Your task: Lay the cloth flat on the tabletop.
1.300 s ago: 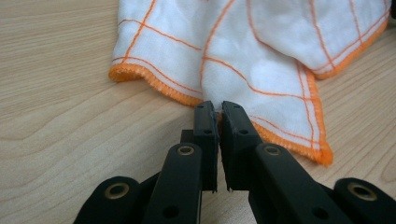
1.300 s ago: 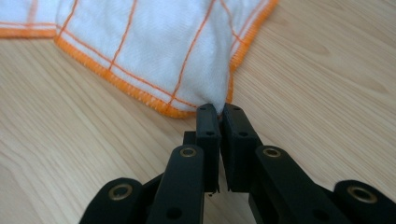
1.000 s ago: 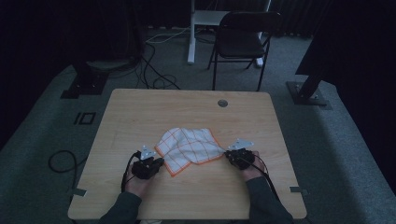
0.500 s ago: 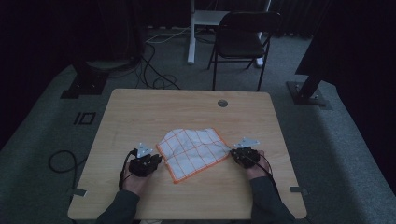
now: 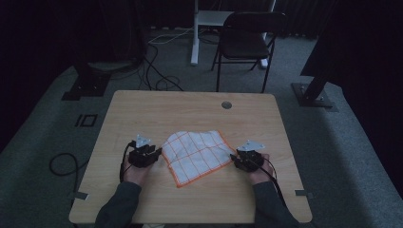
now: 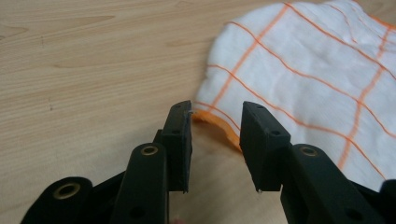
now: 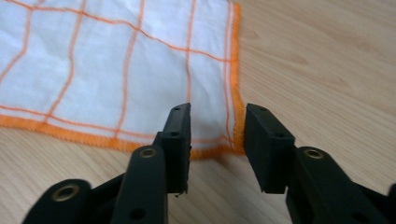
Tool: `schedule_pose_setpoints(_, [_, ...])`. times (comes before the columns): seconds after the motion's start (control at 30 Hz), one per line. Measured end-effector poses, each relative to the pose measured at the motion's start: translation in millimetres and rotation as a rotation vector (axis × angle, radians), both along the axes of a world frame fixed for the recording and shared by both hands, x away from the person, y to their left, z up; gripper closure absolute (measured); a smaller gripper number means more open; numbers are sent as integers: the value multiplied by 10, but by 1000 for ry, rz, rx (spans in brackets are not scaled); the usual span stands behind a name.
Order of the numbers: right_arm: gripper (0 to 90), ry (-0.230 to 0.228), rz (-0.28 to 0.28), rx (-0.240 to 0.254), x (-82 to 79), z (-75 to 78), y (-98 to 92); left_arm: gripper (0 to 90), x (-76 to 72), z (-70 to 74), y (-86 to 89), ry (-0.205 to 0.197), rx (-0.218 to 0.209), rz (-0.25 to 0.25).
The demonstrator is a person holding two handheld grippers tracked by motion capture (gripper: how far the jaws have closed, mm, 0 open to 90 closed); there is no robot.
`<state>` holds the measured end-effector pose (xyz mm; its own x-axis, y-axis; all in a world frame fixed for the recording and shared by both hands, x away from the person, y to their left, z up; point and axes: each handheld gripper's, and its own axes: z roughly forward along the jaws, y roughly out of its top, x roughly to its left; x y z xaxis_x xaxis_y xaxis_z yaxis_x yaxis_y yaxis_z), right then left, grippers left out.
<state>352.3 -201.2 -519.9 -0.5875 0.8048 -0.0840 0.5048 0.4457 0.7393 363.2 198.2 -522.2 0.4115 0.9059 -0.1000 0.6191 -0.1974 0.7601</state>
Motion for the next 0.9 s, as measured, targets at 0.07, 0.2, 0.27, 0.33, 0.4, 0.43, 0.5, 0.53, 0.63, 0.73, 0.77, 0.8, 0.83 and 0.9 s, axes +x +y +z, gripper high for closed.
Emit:
schedule_pose_setpoints(0.07, [600, -2, 4, 34, -13, 29, 35, 629, 50, -13, -3, 6, -5, 1])
schedule_pose_setpoints(0.2, [587, 14, 50, 66, -35, 29, 139, 609, 143, -63, -35, 17, 1, 4])
schedule_pose_setpoints(0.27, [583, 26, 70, 60, -45, -4, 221, 588, 182, -88, -56, 22, 3, 7])
schedule_pose_setpoints(0.33, [579, 37, 83, 62, -47, -34, 278, 582, 214, -106, -72, 25, -1, 9])
schedule_pose_setpoints(0.4, [574, 46, 101, 58, -51, -64, 346, 576, 243, -116, -79, 30, -10, 11])
schedule_pose_setpoints(0.43, [571, 50, 105, 57, -52, -71, 365, 573, 259, -120, -82, 31, -15, 15])
schedule_pose_setpoints(0.5, [562, 57, 115, 56, -50, -95, 407, 566, 290, -127, -82, 35, -25, 21])
schedule_pose_setpoints(0.53, [561, 67, 116, 53, -47, -107, 422, 563, 308, -130, -77, 35, -28, 24])
schedule_pose_setpoints(0.63, [561, 79, 120, 51, -49, -138, 455, 556, 358, -128, -49, 37, -68, 40])
schedule_pose_setpoints(0.73, [566, 85, 131, 33, -57, -160, 476, 556, 399, -113, -53, 45, -70, 34])
schedule_pose_setpoints(0.77, [578, 89, 131, 28, -56, -170, 481, 556, 415, -109, -62, 45, -70, 32])
schedule_pose_setpoints(0.8, [595, 92, 133, 24, -55, -180, 485, 556, 433, -104, -68, 47, -71, 29])
schedule_pose_setpoints(0.83, [615, 93, 133, 24, -57, -181, 487, 556, 451, -99, -76, 50, -74, 28])
schedule_pose_setpoints(0.9, [671, 93, 138, 19, -61, -177, 488, 573, 485, -88, -84, 57, -84, 25])
